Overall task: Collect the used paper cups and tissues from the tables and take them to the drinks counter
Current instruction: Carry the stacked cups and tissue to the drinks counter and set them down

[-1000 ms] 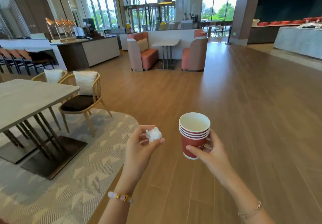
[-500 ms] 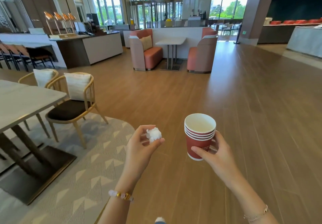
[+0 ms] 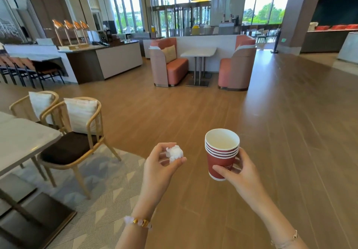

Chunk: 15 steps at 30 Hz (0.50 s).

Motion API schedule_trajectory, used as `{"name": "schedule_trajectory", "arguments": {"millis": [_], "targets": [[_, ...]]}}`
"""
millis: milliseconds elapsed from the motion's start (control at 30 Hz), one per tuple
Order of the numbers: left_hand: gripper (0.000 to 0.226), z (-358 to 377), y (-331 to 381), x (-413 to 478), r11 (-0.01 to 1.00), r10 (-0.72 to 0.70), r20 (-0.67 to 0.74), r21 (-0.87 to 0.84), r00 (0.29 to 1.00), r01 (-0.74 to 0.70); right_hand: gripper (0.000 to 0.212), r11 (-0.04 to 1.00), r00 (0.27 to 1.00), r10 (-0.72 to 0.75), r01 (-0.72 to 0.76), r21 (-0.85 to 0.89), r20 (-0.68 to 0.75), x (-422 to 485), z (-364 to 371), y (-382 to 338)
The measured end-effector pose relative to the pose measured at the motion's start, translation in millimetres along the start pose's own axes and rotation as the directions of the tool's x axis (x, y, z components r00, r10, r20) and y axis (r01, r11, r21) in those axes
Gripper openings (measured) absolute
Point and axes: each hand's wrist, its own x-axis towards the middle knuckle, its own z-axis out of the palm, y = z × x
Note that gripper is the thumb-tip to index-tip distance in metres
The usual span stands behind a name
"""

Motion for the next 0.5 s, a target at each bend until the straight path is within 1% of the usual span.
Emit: {"name": "schedule_trajectory", "arguments": {"millis": [267, 500], "targets": [[0.032, 16, -57, 145, 0.999, -0.034, -0.071, 0.016, 0.997, 0.035, 0.058, 1.0, 0.997, 0.02, -0.021, 0.014, 0.079, 170, 38, 45], [0.034, 55, -99, 318, 0.998, -0.035, -0.118, 0.053, 0.992, 0.042, 0.058, 0.999, 0.99, 0.015, -0.02, 0.035, 0.141, 355, 62, 76]]}}
